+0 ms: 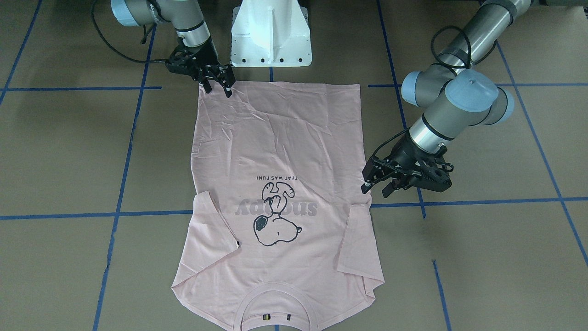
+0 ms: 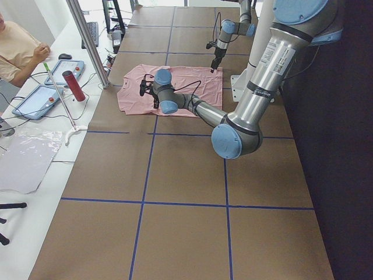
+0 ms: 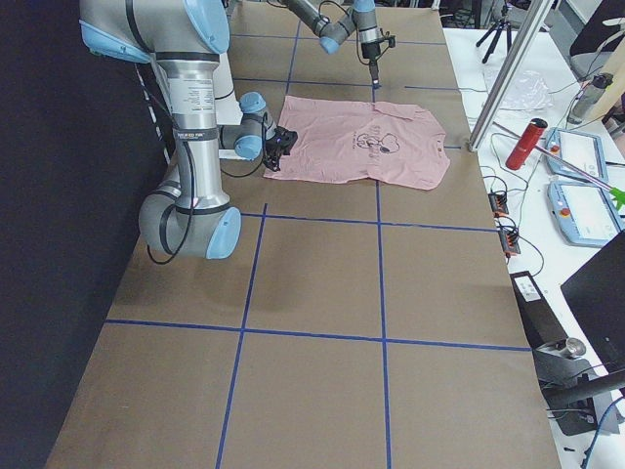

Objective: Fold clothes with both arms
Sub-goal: 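Move the right gripper to the hem corner nearest the robot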

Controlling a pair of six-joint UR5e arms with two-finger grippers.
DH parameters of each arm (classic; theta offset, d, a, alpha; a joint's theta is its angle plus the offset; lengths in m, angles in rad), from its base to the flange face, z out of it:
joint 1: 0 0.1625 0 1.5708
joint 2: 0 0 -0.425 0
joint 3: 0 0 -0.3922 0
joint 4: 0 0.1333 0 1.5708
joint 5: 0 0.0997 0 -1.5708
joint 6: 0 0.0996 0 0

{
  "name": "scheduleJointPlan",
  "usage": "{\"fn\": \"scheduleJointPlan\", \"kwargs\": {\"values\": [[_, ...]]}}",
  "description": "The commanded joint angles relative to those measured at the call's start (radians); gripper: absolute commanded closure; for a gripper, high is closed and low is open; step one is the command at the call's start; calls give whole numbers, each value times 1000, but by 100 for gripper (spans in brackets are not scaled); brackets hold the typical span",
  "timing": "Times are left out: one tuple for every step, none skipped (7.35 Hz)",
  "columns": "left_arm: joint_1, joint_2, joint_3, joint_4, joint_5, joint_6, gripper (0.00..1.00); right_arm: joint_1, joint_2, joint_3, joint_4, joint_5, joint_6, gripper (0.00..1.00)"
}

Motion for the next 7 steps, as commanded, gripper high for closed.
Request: {"fn": "scheduleJointPlan", "kwargs": {"values": [[7,-1,2,0,0,-9,32,-14,-4,29,-65,0,26,21],[17,-1,2,-2,3,-20,32,-34,-6,54,-124,3,49,21],[17,1,4,-2,3,-20,32,-52,-6,59,-165,6,87,21],[17,1,4,-2,4,-20,32,-69,-21,60,-169,6,112,23],[19,-1,4,-2,4,-20,31,-80,-36,57,-170,6,120,24],[19,-1,4,-2,4,-20,31,-80,-55,60,-170,7,127,28],[19,-1,4,-2,4,-23,31,-78,-55,69,-170,7,135,37]]}}
